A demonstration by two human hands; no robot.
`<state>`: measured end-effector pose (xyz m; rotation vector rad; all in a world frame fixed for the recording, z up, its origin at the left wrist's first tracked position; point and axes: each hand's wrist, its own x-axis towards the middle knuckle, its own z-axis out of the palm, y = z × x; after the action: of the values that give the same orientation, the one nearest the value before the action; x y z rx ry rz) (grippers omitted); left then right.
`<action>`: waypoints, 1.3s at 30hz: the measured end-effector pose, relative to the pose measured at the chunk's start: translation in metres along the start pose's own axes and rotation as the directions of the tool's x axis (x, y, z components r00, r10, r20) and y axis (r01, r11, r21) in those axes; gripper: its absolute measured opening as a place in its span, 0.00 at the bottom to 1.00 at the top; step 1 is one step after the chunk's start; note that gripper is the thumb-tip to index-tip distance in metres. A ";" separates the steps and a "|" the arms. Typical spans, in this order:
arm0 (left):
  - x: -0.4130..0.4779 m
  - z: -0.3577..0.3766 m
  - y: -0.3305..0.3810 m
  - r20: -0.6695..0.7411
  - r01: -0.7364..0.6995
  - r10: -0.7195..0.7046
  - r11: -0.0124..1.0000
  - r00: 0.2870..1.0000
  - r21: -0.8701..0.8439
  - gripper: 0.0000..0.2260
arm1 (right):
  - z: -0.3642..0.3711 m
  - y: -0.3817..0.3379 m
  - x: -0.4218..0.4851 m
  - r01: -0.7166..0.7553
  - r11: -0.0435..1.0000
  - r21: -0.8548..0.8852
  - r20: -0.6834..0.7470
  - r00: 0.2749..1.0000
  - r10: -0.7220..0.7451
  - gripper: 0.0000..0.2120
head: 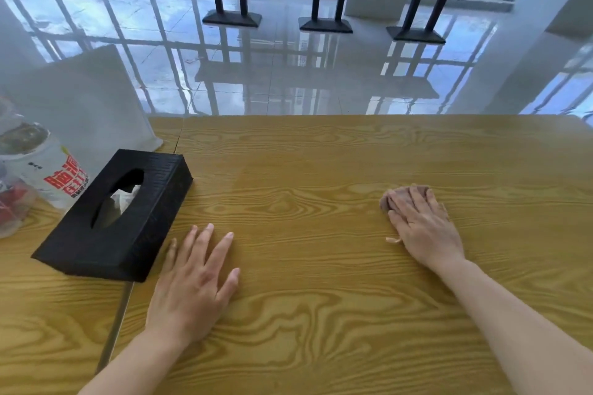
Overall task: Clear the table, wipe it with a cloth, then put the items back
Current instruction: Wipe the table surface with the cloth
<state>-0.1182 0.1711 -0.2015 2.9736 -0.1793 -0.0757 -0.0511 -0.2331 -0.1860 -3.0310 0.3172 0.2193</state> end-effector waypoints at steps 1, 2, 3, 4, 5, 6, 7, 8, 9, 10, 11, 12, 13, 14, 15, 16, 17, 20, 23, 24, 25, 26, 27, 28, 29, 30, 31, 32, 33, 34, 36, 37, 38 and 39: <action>0.004 -0.001 0.007 0.024 0.028 -0.028 0.999 0.999 0.017 0.35 | -0.003 0.001 0.017 -0.049 0.999 0.008 0.010 0.999 0.049 0.28; 0.009 -0.002 0.014 0.047 0.059 -0.060 0.998 0.997 0.028 0.36 | -0.005 -0.005 0.033 -0.083 0.996 0.019 0.010 0.997 0.083 0.27; 0.016 -0.003 0.022 0.060 0.083 -0.084 0.996 0.995 0.028 0.37 | -0.007 -0.018 0.046 -0.107 0.994 0.031 0.007 0.994 0.107 0.26; 0.023 -0.003 0.032 0.064 0.092 -0.093 0.996 0.994 0.020 0.38 | -0.007 -0.035 0.057 -0.104 0.994 0.039 0.003 0.995 0.104 0.26; 0.031 -0.003 0.042 0.064 0.084 -0.084 0.996 0.994 0.010 0.38 | -0.008 -0.055 0.063 -0.064 0.997 0.049 0.004 0.998 0.064 0.26; 0.040 -0.003 0.051 0.065 0.062 -0.062 0.998 0.996 0.007 0.38 | -0.007 -0.077 0.064 0.018 0.998 0.052 -0.005 1.000 -0.018 0.26; 0.049 -0.003 0.059 0.068 0.035 -0.036 0.999 0.997 0.011 0.38 | -0.003 -0.096 0.057 0.140 0.989 0.050 -0.015 0.990 -0.139 0.26; 0.059 -0.004 0.067 0.071 0.017 -0.018 1.000 0.997 0.012 0.38 | 0.001 -0.109 0.041 0.287 0.957 0.045 -0.021 0.958 -0.286 0.25; 0.071 -0.004 0.073 0.071 0.011 -0.012 1.000 0.997 0.008 0.37 | 0.005 -0.114 0.021 0.423 0.905 0.039 -0.020 0.906 -0.423 0.25; 0.083 -0.006 0.078 0.068 0.014 -0.014 1.000 0.998 -0.002 0.35 | 0.010 -0.107 0.006 0.521 0.853 0.031 -0.027 0.854 -0.520 0.25; 0.095 -0.006 0.083 0.067 0.027 -0.025 1.000 0.997 -0.016 0.32 | 0.012 -0.090 -0.001 0.567 0.823 0.037 -0.065 0.823 -0.565 0.24; 0.107 -0.006 0.087 0.071 0.044 -0.042 0.999 0.997 -0.032 0.30 | 0.011 -0.067 0.003 0.568 0.821 0.066 -0.137 0.820 -0.556 0.23; 0.116 -0.005 0.091 0.079 0.059 -0.055 0.997 0.995 -0.053 0.29 | 0.009 -0.044 0.013 0.526 0.846 0.084 -0.221 0.838 -0.499 0.20; 0.122 -0.003 0.095 0.089 0.071 -0.065 0.995 0.994 -0.073 0.29 | 0.004 -0.022 0.025 0.442 0.887 0.131 -0.303 0.870 -0.389 0.16; 0.125 0.000 0.099 0.096 0.081 -0.074 0.994 0.993 -0.075 0.29 | -0.005 -0.007 0.038 0.361 0.906 0.222 -0.388 0.885 -0.258 0.13; 0.126 0.005 0.102 0.091 0.086 -0.080 0.995 0.993 -0.053 0.30 | -0.018 -0.001 0.048 0.310 0.862 0.402 -0.412 0.902 -0.132 0.11; 0.126 0.009 0.103 0.081 0.088 -0.086 0.996 0.993 -0.021 0.30 | -0.033 -0.001 0.057 0.277 0.716 0.640 -0.355 0.934 -0.044 0.11; 0.125 0.014 0.100 0.064 0.087 -0.088 0.996 0.994 0.014 0.33 | -0.067 -0.005 0.069 -0.102 -0.007 0.995 0.101 0.985 -0.138 0.13; 0.125 0.013 0.101 0.063 0.094 -0.096 0.995 0.993 0.036 0.36 | -0.063 0.005 0.078 -0.134 0.236 0.962 0.150 0.988 -0.049 0.15; 0.125 0.012 0.102 0.066 0.096 -0.098 0.995 0.993 0.041 0.37 | -0.057 0.006 0.077 -0.042 0.431 0.901 0.032 0.999 0.029 0.17; 0.126 0.013 0.103 0.068 0.096 -0.099 0.994 0.993 0.042 0.37 | -0.049 0.004 0.073 0.089 0.623 0.777 -0.111 0.994 -0.003 0.19; 0.125 0.012 0.104 0.069 0.098 -0.101 0.994 0.993 0.043 0.37 | -0.041 -0.002 0.063 0.253 0.755 0.605 -0.190 0.967 -0.171 0.21; 0.125 0.012 0.104 0.072 0.100 -0.103 0.994 0.992 0.043 0.37 | -0.032 -0.012 0.050 0.410 0.822 0.396 -0.179 0.912 -0.369 0.24; 0.124 0.011 0.104 0.074 0.099 -0.102 0.994 0.992 0.044 0.37 | -0.023 -0.022 0.036 0.520 0.833 0.190 -0.108 0.854 -0.508 0.27; 0.123 0.011 0.104 0.072 0.099 -0.101 0.994 0.992 0.043 0.37 | -0.014 -0.027 0.027 0.578 0.815 0.033 -0.043 0.816 -0.576 0.28; 0.124 0.010 0.104 0.070 0.098 -0.101 0.994 0.992 0.039 0.37 | -0.008 -0.026 0.028 0.582 0.811 -0.059 -0.016 0.812 -0.583 0.29; 0.124 0.009 0.105 0.066 0.097 -0.099 0.995 0.993 0.030 0.37 | -0.007 -0.021 0.040 0.547 0.832 -0.097 -0.023 0.834 -0.551 0.30; 0.124 0.008 0.105 0.065 0.099 -0.100 0.995 0.993 0.021 0.37 | -0.009 -0.015 0.060 0.487 0.867 -0.109 -0.040 0.869 -0.493 0.30; 0.124 0.008 0.105 0.067 0.097 -0.098 0.995 0.993 0.022 0.37 | -0.012 -0.010 0.083 0.407 0.907 -0.110 -0.056 0.908 -0.415 0.31; 0.124 0.008 0.106 0.069 0.093 -0.094 0.995 0.993 0.026 0.37 | -0.016 -0.007 0.107 0.316 0.944 -0.100 -0.067 0.944 -0.323 0.32; 0.124 0.008 0.106 0.070 0.099 -0.101 0.995 0.992 0.033 0.36 | -0.021 -0.014 0.151 0.148 0.988 -0.053 -0.046 0.988 -0.150 0.35; 0.125 0.009 0.106 0.070 0.102 -0.105 0.994 0.992 0.036 0.36 | -0.020 -0.026 0.168 0.101 0.994 -0.035 -0.044 0.994 -0.103 0.35; 0.125 0.008 0.107 0.072 0.099 -0.102 0.994 0.992 0.039 0.36 | -0.019 -0.042 0.180 0.091 0.996 -0.018 -0.047 0.995 -0.092 0.36; 0.125 0.009 0.107 0.073 0.094 -0.096 0.995 0.993 0.036 0.36 | -0.019 -0.062 0.185 0.114 0.993 -0.006 -0.046 0.992 -0.114 0.36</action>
<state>-0.0071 0.0494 -0.1975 3.0125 -0.0486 -0.1974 0.1433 -0.2113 -0.1913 -3.0490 0.1459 0.1419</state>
